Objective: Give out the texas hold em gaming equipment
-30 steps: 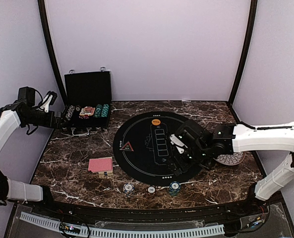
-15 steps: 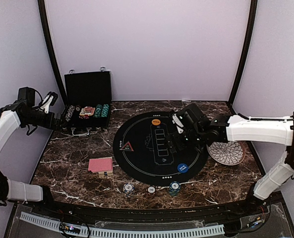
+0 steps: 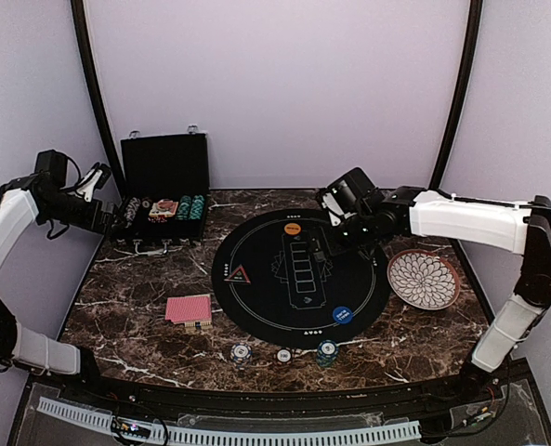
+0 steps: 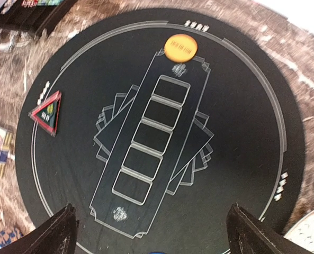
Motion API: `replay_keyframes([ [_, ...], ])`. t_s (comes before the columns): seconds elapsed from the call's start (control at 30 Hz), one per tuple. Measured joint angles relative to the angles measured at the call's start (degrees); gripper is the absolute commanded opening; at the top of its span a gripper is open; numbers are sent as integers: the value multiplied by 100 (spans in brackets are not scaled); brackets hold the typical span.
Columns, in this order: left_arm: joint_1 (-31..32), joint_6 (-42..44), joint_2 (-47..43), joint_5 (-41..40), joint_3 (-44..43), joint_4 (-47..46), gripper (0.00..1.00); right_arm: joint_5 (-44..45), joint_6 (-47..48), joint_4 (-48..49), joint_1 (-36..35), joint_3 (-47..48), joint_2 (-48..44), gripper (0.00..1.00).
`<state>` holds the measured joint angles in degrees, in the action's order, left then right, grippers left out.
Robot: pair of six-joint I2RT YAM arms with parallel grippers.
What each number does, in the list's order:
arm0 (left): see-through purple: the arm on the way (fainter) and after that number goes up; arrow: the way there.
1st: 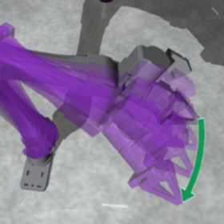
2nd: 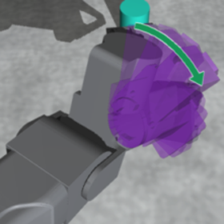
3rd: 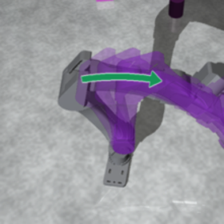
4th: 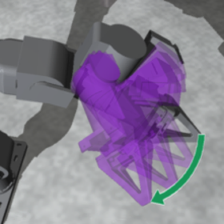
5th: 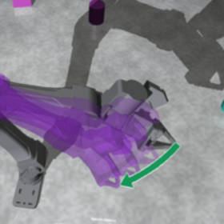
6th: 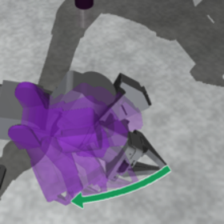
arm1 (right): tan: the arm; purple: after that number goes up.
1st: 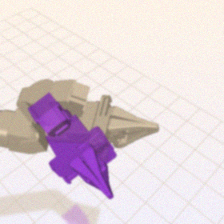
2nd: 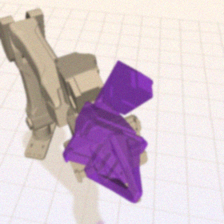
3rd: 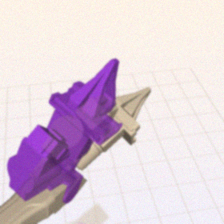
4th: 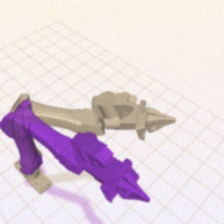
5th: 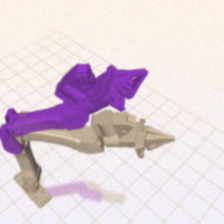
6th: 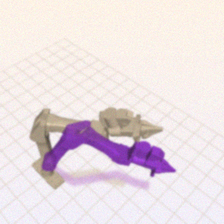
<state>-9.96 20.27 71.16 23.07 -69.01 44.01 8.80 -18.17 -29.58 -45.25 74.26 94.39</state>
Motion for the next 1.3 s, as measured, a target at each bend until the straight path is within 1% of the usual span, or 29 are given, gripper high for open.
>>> replay_keyframes([
  [0.13, 0, 59, 9, 46, 236, 42, 99, -212, -15, -7, -208, -251, -94, 98],
  [0.23, 0, 107, 44, 48, 284, 203, 99, -354, -33, 17, -575, -684, -472, 91],
  [0.3, 2, 151, 68, 61, 284, 306, 99, -466, -50, 28, -809, -1073, -861, 84],
  [0.37, 13, 166, 103, 72, 284, 378, 99, -595, -83, 42, -1023, -1517, -1303, 81],
  [0.5, 35, 127, 125, 195, 374, 439, 99, -640, -166, -168, -1314, -1943, -1746, 81],
  [0.63, 96, 120, -76, 365, 852, 387, 99, -632, -380, -297, -1845, -2111, -1943, 79],
  [0.73, 133, 149, -267, 402, 1036, 431, 99, -643, -549, -299, -2299, -2247, -1969, 77],
  [0.87, 162, 164, -413, 426, 1036, 415, 99, -612, -697, -295, -2680, -2463, -1875, 74],
  [1.0, 199, 162, -468, 503, 1034, 402, 99, -509, -787, -260, -2747, -2632, -1775, 75],
  [1.3, 334, 133, -446, 761, 1021, 380, 99, -125, -844, -177, -2747, -2643, -1360, 77],
])
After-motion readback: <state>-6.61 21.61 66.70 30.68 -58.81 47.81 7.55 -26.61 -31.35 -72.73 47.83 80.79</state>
